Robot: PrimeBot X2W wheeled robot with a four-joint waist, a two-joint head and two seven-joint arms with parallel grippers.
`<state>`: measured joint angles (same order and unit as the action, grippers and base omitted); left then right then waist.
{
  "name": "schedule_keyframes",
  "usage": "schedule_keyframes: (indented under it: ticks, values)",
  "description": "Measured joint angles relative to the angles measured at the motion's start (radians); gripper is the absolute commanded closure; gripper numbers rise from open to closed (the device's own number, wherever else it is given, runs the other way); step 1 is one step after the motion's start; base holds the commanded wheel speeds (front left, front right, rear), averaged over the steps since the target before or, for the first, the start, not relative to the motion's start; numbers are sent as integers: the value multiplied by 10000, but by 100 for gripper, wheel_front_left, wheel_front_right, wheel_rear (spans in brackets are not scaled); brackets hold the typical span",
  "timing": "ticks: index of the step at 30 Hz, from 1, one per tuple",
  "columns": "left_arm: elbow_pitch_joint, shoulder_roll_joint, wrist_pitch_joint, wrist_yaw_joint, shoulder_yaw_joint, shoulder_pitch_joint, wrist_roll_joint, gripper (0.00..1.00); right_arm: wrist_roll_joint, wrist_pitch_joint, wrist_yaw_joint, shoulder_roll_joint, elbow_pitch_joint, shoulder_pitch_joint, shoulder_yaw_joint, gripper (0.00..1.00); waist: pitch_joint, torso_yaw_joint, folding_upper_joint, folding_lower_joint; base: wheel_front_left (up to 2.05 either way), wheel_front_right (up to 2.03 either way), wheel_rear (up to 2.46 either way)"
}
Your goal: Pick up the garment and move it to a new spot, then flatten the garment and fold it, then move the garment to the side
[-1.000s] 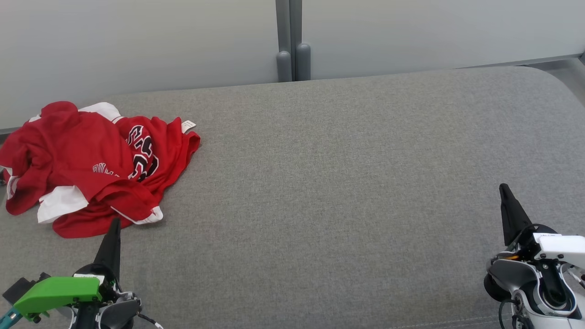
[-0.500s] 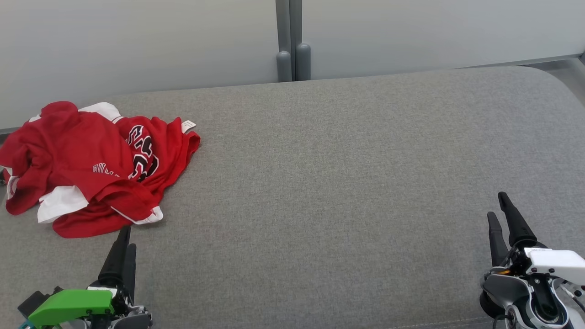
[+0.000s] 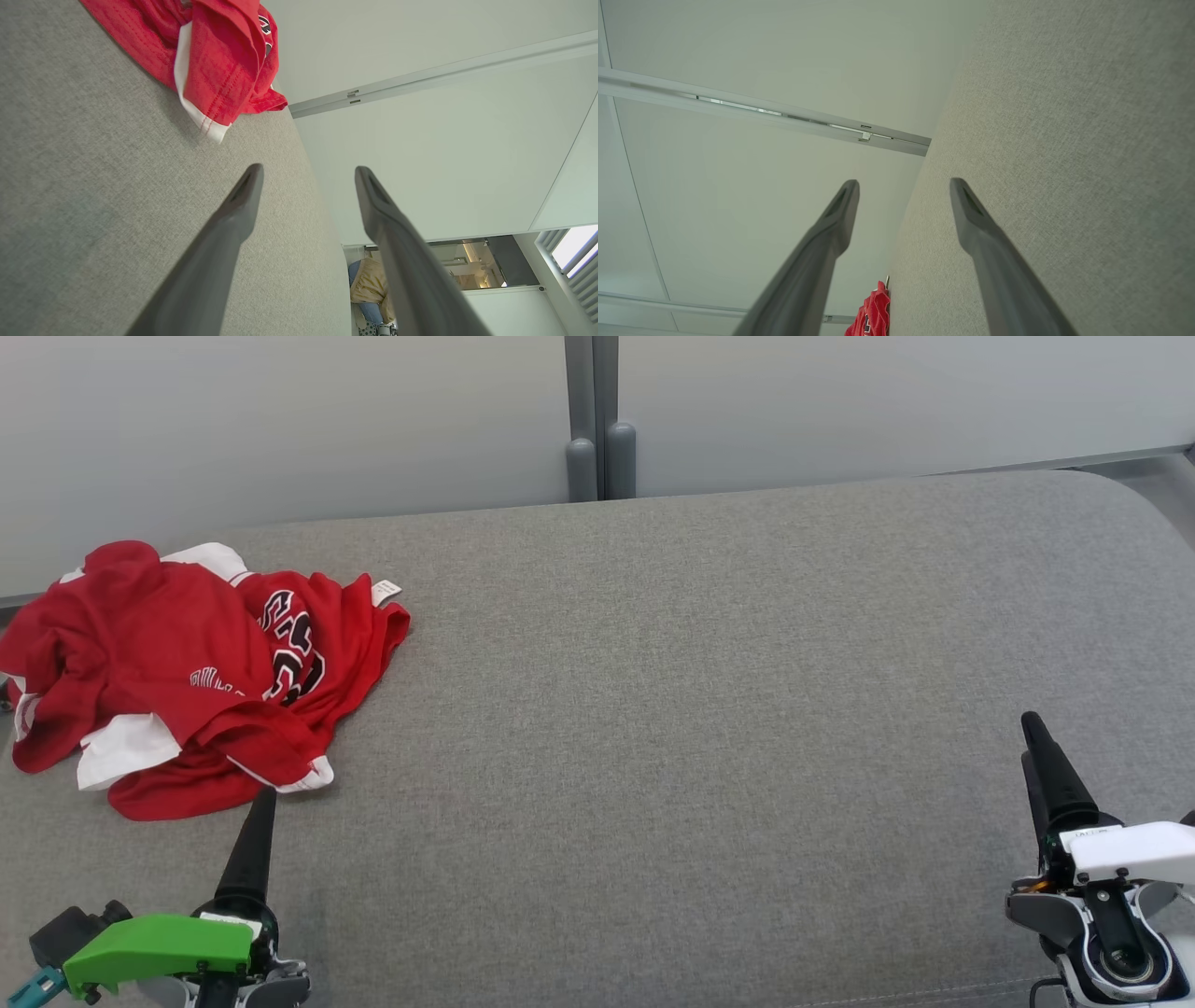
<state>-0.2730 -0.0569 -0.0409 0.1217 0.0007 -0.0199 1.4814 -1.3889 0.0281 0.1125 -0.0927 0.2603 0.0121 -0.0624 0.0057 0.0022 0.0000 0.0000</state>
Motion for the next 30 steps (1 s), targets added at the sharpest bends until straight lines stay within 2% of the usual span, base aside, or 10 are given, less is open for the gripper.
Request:
schedule_keyframes:
  ticks: [4,11,17,30]
  values:
    - [4,-194,173,0,-188,0,-692,0,878,-113,-217,-286,-167,0,230,0,7,8,0,0,0,0,0]
    - [4,-497,468,-153,-556,-3,-1929,0,2454,-368,-623,-334,-499,1,600,0,4,28,0,0,0,0,0]
    - [15,-621,690,-353,-809,-5,-2805,0,3597,-556,-719,-476,-608,0,1022,0,-3,42,0,0,0,0,0]
    - [301,-757,1172,-706,-1147,-5,-4938,0,5843,-1041,-1145,-746,-765,-24,1685,0,-13,70,0,0,0,0,0]
